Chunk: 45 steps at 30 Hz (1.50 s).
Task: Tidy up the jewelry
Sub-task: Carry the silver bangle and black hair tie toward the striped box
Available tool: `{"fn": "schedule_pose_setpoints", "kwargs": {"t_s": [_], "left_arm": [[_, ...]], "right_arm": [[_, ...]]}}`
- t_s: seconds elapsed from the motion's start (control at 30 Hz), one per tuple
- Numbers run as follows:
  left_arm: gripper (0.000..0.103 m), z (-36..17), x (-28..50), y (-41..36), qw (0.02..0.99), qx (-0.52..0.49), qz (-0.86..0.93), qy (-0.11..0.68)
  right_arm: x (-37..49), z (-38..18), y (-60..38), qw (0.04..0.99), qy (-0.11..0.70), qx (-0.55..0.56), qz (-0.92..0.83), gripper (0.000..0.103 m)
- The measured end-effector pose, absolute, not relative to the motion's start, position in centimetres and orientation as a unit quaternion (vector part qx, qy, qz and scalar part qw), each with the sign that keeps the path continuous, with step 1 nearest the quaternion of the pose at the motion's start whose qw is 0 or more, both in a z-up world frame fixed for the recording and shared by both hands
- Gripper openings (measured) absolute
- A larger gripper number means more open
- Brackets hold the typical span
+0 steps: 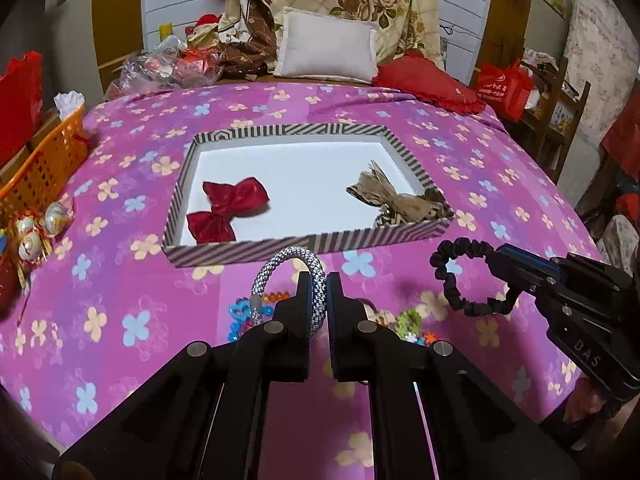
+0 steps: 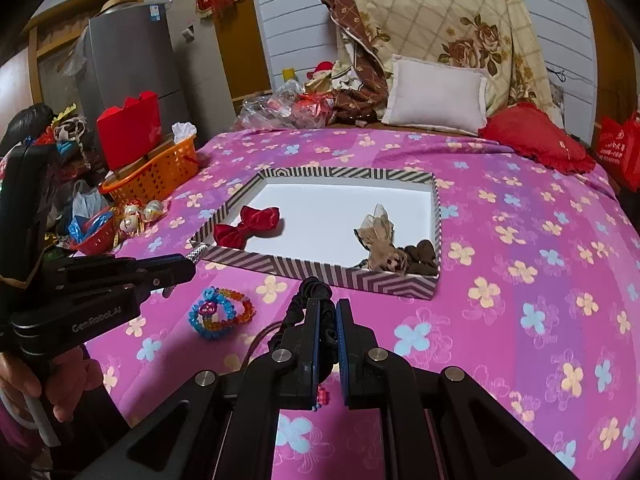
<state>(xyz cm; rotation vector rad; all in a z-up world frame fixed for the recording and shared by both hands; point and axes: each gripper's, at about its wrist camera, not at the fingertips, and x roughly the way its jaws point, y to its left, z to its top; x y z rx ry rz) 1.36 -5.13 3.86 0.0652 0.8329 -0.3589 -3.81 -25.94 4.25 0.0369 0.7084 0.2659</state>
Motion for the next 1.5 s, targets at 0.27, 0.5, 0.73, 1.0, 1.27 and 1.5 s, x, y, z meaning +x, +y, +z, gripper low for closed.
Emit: {"fn": "schedule_pose_setpoints", "kwargs": {"t_s": [0.27,0.5,0.73,1.0,1.27,1.5], "left_arm": [[0.006,4.0,2.5,-5.1,0.903,0.046,-0.156,0.398],[0.006,4.4,4.1,-4.6,0.905,0.042,-0.147,0.397],[0.006,4.9,6.5,-4.1,0.908,0.035,-0.134,0.395],[0.006,4.9,10.0,-4.3,0.909,0.033,-0.122,0.397],[0.006,2.8,14.2,-5.7,0.9,0.037,-0.114,0.419],[0.006,-0.5,16.5,-6.3,0.887,0.036,-0.101,0.45]], "right_arm": [[-2.8,5.0,-25.9,0.931,0.341,0.021,0.13,0.007],[-1.5,5.4,-26.0,0.931,0.34,0.025,0.13,0.007],[1.0,5.8,-26.0,0.93,0.341,0.031,0.133,0.007],[5.0,5.3,-24.9,0.925,0.35,0.03,0.142,0.007],[10.6,2.8,-25.2,0.91,0.38,0.064,0.151,0.007],[13.5,-1.2,-25.1,0.894,0.423,0.055,0.138,0.007]]}}
